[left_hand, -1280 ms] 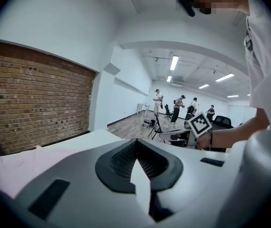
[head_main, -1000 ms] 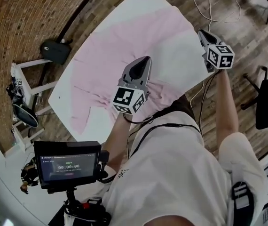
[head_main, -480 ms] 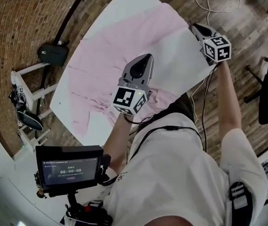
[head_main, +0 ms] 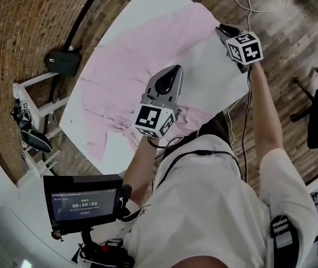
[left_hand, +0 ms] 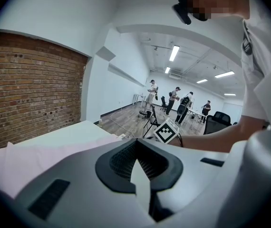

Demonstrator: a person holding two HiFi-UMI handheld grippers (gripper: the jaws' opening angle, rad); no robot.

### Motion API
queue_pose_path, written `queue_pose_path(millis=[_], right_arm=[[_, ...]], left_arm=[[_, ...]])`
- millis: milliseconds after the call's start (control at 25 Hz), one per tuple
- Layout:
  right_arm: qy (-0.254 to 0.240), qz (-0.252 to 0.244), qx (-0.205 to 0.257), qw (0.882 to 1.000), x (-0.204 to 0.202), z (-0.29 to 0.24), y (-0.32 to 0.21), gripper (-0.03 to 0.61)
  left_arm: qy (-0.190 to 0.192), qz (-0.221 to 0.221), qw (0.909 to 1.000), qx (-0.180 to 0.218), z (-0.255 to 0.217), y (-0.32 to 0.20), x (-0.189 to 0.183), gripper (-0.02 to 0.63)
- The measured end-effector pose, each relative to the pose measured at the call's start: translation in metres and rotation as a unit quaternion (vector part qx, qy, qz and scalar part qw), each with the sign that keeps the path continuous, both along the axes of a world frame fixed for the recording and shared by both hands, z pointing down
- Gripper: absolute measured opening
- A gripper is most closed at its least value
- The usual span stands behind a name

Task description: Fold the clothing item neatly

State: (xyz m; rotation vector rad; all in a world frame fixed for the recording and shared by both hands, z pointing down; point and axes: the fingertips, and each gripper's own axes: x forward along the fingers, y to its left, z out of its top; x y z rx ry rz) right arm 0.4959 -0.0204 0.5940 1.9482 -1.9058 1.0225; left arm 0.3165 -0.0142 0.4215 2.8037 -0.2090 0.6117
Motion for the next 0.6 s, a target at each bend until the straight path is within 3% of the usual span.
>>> queue_pose_path(millis=[160, 280, 440, 600], right_arm=[[-0.002, 0.003, -0.024, 1.0, 0.003, 0.001, -0.001, 0.069], [0.065, -0.014, -0.047, 0.997, 0.0, -0.003, -0.001, 0.025], [0.163, -0.024, -0.062, 0.984, -0.011, -0.012, -0.002, 0.025], [0.227, -0.013, -0.054, 0.972, -0.013, -0.025, -0.003, 0.022]], left_arm=[[0.002, -0.013, 0.9999, 0.0, -0.002, -0.008, -0.012, 0.002], [0.006, -0.02, 0.9998, -0.001, -0.003, -0.008, -0.019, 0.002], [0.017, -0.025, 0.9995, 0.004, -0.013, -0.006, -0.03, 0.002], [0.025, -0.034, 0.999, 0.013, -0.021, -0.011, -0.047, 0.002]])
